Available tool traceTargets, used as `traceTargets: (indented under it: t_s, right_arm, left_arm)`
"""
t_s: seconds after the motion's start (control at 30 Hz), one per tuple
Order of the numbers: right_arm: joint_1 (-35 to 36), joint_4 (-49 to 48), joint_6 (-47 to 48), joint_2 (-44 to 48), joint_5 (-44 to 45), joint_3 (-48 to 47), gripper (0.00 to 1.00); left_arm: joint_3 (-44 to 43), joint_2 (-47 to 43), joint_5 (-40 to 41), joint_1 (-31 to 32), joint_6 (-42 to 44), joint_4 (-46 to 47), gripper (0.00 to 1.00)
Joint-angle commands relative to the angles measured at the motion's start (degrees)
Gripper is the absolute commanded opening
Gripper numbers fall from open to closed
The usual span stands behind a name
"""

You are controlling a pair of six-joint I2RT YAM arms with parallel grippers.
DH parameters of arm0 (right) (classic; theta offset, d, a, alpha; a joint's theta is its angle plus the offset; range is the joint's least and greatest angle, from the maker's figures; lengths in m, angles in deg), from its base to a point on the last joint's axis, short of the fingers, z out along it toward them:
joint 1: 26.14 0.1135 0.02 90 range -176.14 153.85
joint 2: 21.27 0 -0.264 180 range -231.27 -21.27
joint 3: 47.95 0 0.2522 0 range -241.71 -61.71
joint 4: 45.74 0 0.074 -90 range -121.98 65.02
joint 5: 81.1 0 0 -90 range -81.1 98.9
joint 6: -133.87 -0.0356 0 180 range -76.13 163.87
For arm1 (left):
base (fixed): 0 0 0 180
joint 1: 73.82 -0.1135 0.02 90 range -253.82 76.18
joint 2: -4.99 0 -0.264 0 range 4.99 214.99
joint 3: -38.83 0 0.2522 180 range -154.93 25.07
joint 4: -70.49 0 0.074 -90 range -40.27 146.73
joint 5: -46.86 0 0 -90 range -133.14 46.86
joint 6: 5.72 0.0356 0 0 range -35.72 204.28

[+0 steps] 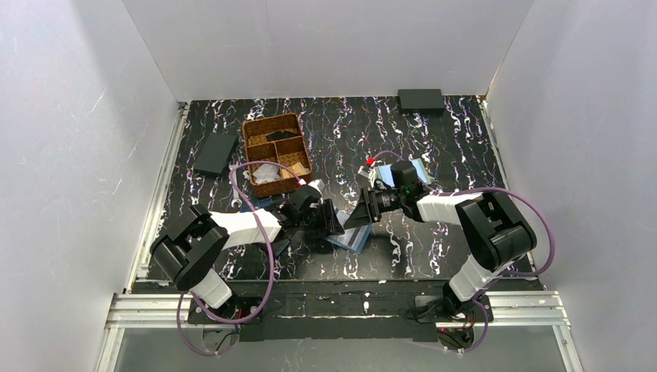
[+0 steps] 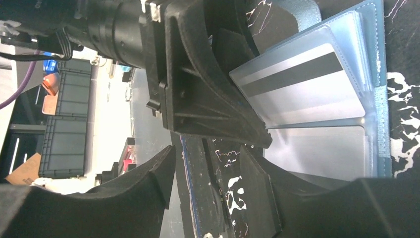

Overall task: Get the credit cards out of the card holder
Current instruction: Remove the credit card from the card holder.

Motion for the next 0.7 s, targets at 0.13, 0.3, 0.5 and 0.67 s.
traceTargets:
  t_s: [0.13, 0.3, 0.5, 0.67]
  right_arm:
    - [-2.54, 5.13, 6.64, 3.75, -0.17, -1.68, 0.59]
    - [-4.89, 7.19, 8.59, 2.48, 0.1, -1.9, 0.59]
    - [-5.03, 9.77, 11.2, 1.98, 0.0, -2.64, 0.58]
    - [-5.03, 10.0, 11.54, 1.91, -0.03, -2.54, 0.58]
  left_arm:
    - [-0.25, -2.29, -1.18, -2.49, 2.2, -1.09, 0.45]
    - [-1.0, -2.62, -3.32, -3.71, 3.79, -1.09, 0.48]
    - [-1.92, -2.66, -5.36, -4.79, 5.88, -1.09, 0.49]
    - [-2.47, -2.74, -5.88, -5.43, 7.16, -1.55, 0.49]
